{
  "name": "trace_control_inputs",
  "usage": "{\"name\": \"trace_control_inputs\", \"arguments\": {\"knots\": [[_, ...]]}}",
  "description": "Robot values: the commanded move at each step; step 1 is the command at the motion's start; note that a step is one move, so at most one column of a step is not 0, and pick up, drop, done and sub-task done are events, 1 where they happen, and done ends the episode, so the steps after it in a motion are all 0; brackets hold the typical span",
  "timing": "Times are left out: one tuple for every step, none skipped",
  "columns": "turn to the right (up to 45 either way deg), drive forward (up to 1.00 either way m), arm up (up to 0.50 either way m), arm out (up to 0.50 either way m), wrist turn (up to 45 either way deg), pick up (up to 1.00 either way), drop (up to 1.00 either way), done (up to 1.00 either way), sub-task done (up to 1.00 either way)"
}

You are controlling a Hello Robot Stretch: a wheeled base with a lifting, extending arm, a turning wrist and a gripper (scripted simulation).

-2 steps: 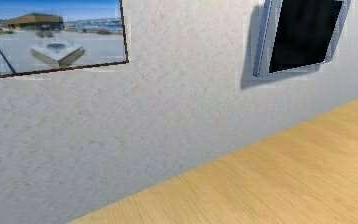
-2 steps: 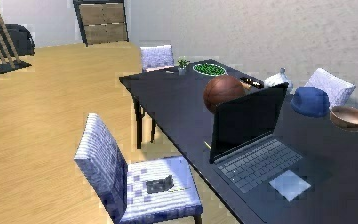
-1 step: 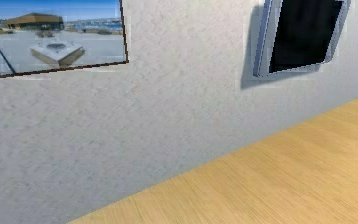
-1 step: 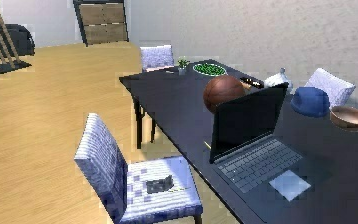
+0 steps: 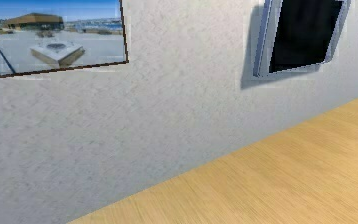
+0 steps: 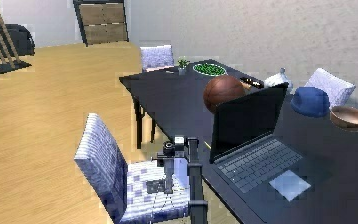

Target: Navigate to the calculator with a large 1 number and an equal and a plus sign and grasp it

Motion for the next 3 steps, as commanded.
{"name": "trace_control_inputs", "arguments": {"knots": [[0.0, 0.0, 0.0, 0.0, 45.0, 0.0, 0.0, 0.0, 0.0], [0.0, 0.0, 0.0, 0.0, 45.0, 0.0, 0.0, 0.0, 0.0], [0.0, 0.0, 0.0, 0.0, 45.0, 0.0, 0.0, 0.0, 0.0]]}}
